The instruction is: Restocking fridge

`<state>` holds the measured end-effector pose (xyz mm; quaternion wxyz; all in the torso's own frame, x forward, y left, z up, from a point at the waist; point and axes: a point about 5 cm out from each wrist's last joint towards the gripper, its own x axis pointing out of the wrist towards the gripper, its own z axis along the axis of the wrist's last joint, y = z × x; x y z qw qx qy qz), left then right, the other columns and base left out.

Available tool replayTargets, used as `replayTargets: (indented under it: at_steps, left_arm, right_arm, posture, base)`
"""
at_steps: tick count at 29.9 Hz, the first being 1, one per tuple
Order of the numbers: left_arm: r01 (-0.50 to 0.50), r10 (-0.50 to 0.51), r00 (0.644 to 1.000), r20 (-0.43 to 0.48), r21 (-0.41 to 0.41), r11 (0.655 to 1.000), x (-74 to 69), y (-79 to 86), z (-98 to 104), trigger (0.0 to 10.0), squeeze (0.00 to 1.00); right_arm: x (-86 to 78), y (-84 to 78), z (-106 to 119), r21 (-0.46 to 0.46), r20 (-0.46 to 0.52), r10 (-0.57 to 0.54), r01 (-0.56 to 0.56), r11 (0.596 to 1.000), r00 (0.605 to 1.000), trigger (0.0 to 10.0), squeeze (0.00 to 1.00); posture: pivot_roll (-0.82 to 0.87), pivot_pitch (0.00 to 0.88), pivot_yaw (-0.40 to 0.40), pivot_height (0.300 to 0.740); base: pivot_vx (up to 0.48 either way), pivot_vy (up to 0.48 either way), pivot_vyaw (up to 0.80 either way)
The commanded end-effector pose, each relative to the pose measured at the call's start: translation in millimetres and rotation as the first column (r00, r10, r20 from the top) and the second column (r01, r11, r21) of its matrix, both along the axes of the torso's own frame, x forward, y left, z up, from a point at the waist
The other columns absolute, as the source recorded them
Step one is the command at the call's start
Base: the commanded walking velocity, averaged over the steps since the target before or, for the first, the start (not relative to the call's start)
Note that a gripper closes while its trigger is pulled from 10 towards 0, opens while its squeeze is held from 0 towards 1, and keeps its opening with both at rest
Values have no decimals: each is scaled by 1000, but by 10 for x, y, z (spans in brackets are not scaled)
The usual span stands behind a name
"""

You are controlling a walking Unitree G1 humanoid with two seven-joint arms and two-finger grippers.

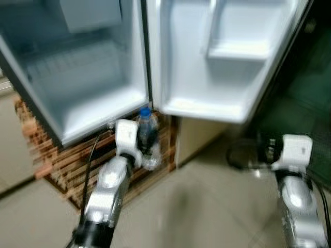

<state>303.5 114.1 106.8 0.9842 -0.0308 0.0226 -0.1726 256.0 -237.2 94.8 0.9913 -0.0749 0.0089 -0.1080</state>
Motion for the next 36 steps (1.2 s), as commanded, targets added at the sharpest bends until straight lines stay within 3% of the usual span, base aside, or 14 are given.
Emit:
replayTargets:
  at_steps: [1,6,14,20,25,30,36]
  left_arm:
    - [-16,16,999,36,13,1000,27,62,69,10000,0]
    - [9,-8,997,74,-13,1000,78,-18,174,10000,0]
    - [54,-48,992,117,-48,997,227,-200,321,10000,0]
    - [91,-80,987,142,-71,993,253,-277,436,10000,0]
    - [170,-137,963,233,-128,977,308,-389,766,10000,0]
    - [178,-136,957,257,-148,973,325,-429,908,10000,0]
    - [185,-130,951,280,-180,966,367,-445,1073,10000,0]
  right_arm:
    - [-9,27,6,-3,9,4,-4,1000,1000,10000,0]
    - [-22,37,23,5,22,-6,6,1000,1000,10000,0]
    - [6,84,47,8,34,27,-27,1000,999,10000,0]
    - [-30,179,71,78,59,112,-117,990,992,10000,0]
    - [-86,252,43,65,42,140,-143,988,989,10000,0]
    - [-66,252,74,57,50,144,-147,987,988,10000,0]
    - [-101,250,88,50,41,166,-168,985,985,10000,0]
  posture:
    - [-172,17,33,740]
    - [-178,24,42,740]
    - [-187,25,42,740]
    - [-194,26,41,740]
    - [-198,31,36,740]
    - [-207,34,43,740]
    - [-221,62,51,740]
  base:
    - [0,0,0]
    - [0,0,0]
    - [415,100,0]
    - [424,0,0]
    - [437,0,0]
    - [454,0,0]
    - [0,0,0]
